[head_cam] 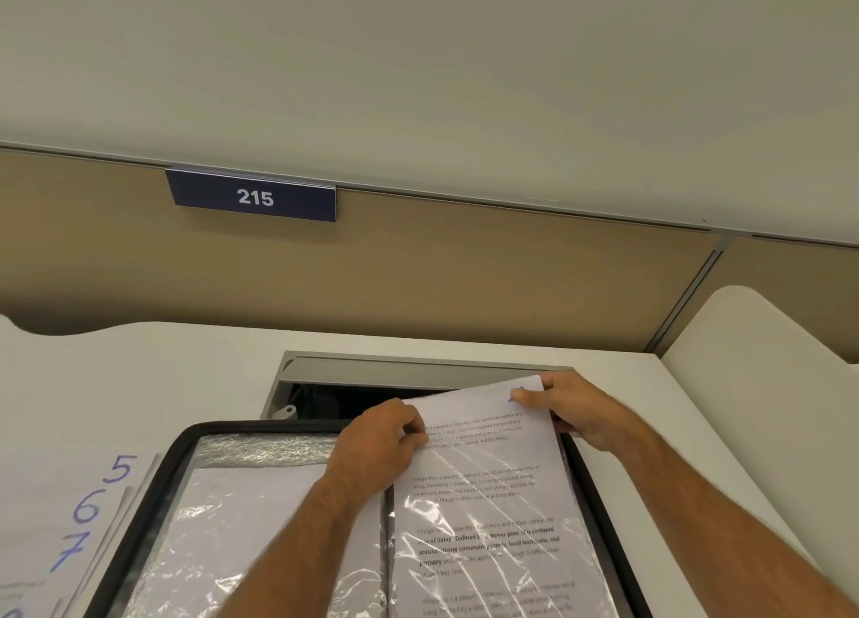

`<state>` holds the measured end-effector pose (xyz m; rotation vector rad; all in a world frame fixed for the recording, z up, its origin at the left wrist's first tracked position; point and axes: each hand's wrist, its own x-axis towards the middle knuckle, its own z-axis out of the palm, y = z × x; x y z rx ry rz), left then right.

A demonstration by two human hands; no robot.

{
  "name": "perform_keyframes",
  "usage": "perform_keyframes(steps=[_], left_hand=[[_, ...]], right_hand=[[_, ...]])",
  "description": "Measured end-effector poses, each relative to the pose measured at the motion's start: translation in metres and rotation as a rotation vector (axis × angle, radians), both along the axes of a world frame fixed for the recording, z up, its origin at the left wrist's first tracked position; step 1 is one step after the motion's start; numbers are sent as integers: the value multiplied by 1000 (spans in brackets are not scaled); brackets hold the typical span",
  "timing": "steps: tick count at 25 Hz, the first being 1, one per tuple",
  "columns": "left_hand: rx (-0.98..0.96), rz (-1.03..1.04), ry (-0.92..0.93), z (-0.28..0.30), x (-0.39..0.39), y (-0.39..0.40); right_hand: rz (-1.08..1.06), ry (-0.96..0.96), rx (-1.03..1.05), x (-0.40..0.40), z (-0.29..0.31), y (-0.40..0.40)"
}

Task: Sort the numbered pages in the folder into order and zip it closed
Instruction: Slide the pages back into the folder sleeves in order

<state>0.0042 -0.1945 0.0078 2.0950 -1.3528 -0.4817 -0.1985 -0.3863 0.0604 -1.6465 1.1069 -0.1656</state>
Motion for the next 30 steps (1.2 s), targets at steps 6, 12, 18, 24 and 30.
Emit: perform_keyframes(steps=[6,12,18,24,30], left_hand=[[9,5,-12,2,-4,2],[-43,46,-64,-5,-11,30],[67,159,-395,-24,-9,95],[225,91,-391,-29,-11,124],[242,63,-411,-38,-11,126]], right_hand=[[335,468,-227,-2,7,-1],[596,700,-559,22,24,29],[685,542,-491,44,19,53],[734,611,-607,50,11,55],[783,742,-663,53,12,58]])
